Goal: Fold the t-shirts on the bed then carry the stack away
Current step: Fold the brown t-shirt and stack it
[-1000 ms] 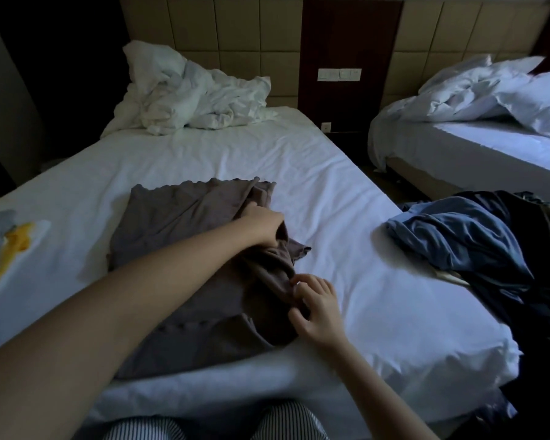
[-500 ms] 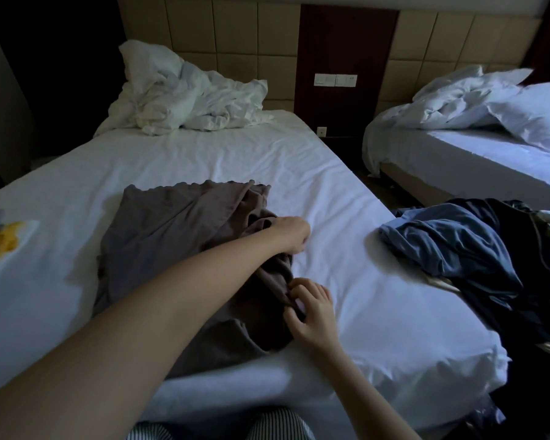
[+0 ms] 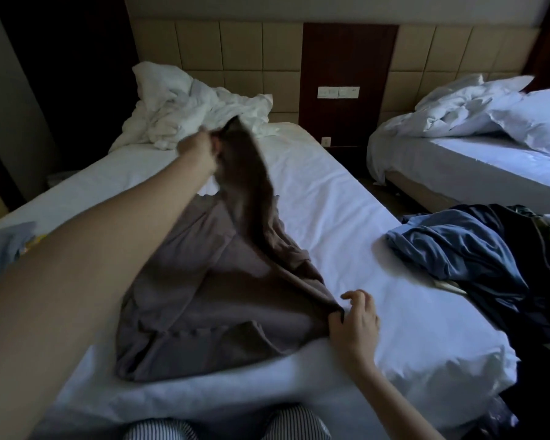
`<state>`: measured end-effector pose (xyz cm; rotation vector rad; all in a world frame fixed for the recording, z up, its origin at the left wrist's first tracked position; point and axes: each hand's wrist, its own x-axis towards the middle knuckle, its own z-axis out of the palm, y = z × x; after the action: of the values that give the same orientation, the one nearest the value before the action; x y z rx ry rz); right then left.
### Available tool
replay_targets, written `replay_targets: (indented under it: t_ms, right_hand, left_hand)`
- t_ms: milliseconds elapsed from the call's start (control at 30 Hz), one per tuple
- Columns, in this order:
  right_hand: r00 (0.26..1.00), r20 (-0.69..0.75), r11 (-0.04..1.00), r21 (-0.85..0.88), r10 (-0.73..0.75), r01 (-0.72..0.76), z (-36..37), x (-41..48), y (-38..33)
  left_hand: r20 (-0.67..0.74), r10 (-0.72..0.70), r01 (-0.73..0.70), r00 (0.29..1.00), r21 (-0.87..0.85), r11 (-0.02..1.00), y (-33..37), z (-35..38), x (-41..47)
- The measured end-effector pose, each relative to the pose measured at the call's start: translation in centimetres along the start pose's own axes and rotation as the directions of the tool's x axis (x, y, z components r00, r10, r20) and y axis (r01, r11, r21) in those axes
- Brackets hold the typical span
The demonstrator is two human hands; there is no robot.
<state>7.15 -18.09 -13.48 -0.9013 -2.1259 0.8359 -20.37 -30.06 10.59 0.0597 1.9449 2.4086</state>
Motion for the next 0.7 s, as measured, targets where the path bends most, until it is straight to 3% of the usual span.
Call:
replay_targets:
  t_ms: [33, 100, 167, 200, 267, 300, 367, 467, 567, 633, 700]
  right_hand:
    - [0.997, 0.074, 1.000, -0.013, 0.006, -0.005, -0.3, 0.1, -0.3]
    - [0.973, 0.204, 0.993, -0.025, -0.107, 0.114, -0.7, 0.5, -1.2]
    - [0.927, 0.313, 0.975, -0.010, -0.207, 0.221, -0.8, 1.6, -2.1]
    - [0.906, 0.364, 0.973, -0.003, -0.215, 0.232, -0.7, 2.4, -2.7]
    - [0.878, 0.439, 0.975, -0.018, -0.191, 0.221, -0.3, 4.1, -4.0]
    - [0.860, 0.481, 0.972, -0.067, -0.168, 0.226, 0.0, 4.8, -4.5]
    - [0.802, 0.579, 0.918, -0.223, -0.146, 0.329, 0.7, 5.7, -5.1]
    - [0.707, 0.685, 0.753, -0.369, -0.176, 0.545, 1.6, 5.9, -5.3]
    - [0.655, 0.710, 0.655, -0.370, -0.258, 0.659, 2.3, 6.0, -5.7]
    - [0.671, 0.703, 0.613, -0.429, -0.235, 0.664, 2.6, 6.2, -6.1]
    - [0.713, 0.685, 0.583, -0.521, -0.152, 0.624, 2.8, 6.3, -6.4]
  left_hand:
    - [-0.116, -0.013, 0.026, 0.993, 0.119, 0.993, -1.1, -2.7, 1.7]
    - [-0.186, 0.017, 0.059, 0.982, 0.395, 0.917, -3.6, -7.7, 3.2]
    - [-0.172, -0.084, 0.144, 0.982, 0.374, 0.916, -6.5, -11.7, 4.0]
    - [-0.146, -0.170, 0.198, 0.975, 0.212, 0.957, -7.4, -12.8, 4.3]
    - [-0.194, -0.277, 0.293, 0.941, 0.055, 0.955, -10.0, -14.9, 4.3]
    - [-0.180, -0.365, 0.386, 0.913, 0.101, 0.917, -11.1, -15.3, 3.7]
    - [-0.126, -0.406, 0.425, 0.905, 0.270, 0.864, -12.8, -15.5, 2.9]
    - [-0.121, -0.358, 0.372, 0.926, 0.460, 0.806, -14.4, -15.8, 3.9]
    - [-0.285, -0.232, 0.363, 0.930, 0.605, 0.709, -15.2, -16.0, 4.5]
    - [-0.366, -0.162, 0.352, 0.917, 0.547, 0.759, -15.2, -16.2, 4.3]
    - [-0.318, -0.085, 0.246, 0.944, 0.511, 0.824, -14.8, -16.0, 4.6]
